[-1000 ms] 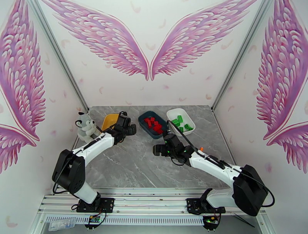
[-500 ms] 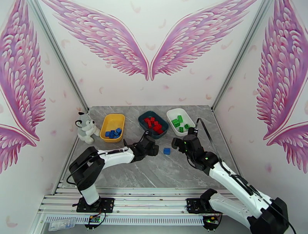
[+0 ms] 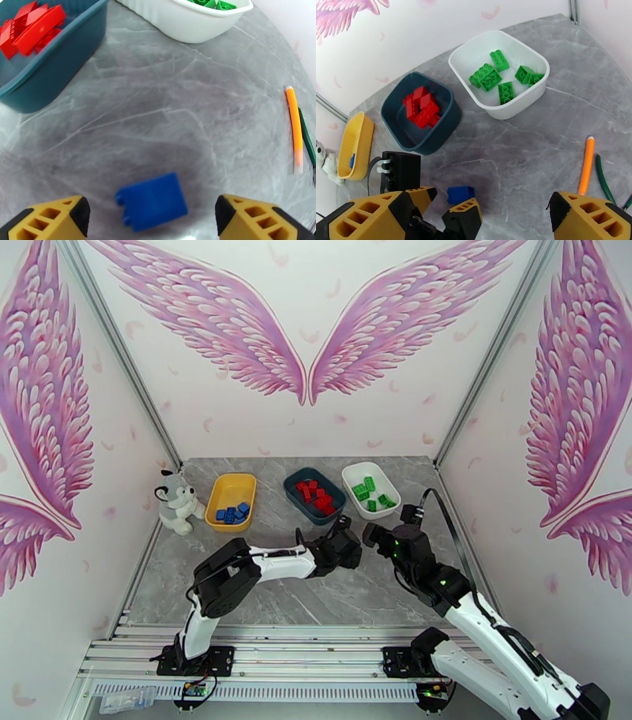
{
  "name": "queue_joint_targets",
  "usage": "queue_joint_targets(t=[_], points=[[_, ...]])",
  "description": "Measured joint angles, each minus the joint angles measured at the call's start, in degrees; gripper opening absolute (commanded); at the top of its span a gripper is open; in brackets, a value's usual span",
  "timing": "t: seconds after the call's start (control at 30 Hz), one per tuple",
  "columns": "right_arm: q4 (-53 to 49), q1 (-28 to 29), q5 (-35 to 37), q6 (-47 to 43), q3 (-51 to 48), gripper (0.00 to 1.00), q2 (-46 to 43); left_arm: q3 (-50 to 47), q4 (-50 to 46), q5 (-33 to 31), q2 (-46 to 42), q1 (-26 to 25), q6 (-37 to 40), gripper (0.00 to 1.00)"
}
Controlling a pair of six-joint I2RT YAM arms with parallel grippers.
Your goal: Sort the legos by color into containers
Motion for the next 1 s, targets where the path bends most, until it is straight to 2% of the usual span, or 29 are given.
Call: queue_joint_targets(t=[0.17,0.3,0.43,0.5,0.63,0.8,0.9,1.0], points=[[0.0,-0.1,0.0,0.0,-0.3,0.99,-0.7,3.3,-2.3,-3.0,3.6,-0.2,0.0,0.79],[-0.2,-0.4,0.0,0.0,-0.4,0.99,-1.2,4.6,-3.9,-4.6,5.6,-0.2,0.2,0.63],[-0.4,-0.4,0.0,0.1,-0.4,0.99,-1.2,4.9,-4.6,-5.9,6.3,-0.2,0.5,0.42],[-0.4,-0.4,0.0,0.1,-0.4,0.99,-1.2,4.9,-4.3,-6.3,6.3,-0.2,0.7,0.38],[-0.3,-0.5,-0.5,0.0,-0.6,0.99,-1.2,0.6,-3.1,-6.7,3.5,-0.3,0.7,0.35],[1.2,-0.5,-3.7,-0.2,-1.7,0.99,-1.1,-9.0,-3.4,-8.3,-7.3,0.0,1.0,0.36],[4.3,-0.5,-8.8,-1.0,-2.9,0.99,-0.2,-14.2,-3.7,-9.1,-16.3,1.4,1.4,0.37],[8.4,-0.5,-16.3,-2.2,-3.1,0.99,3.9,-17.7,-4.0,-9.5,-24.5,6.0,2.3,0.38]])
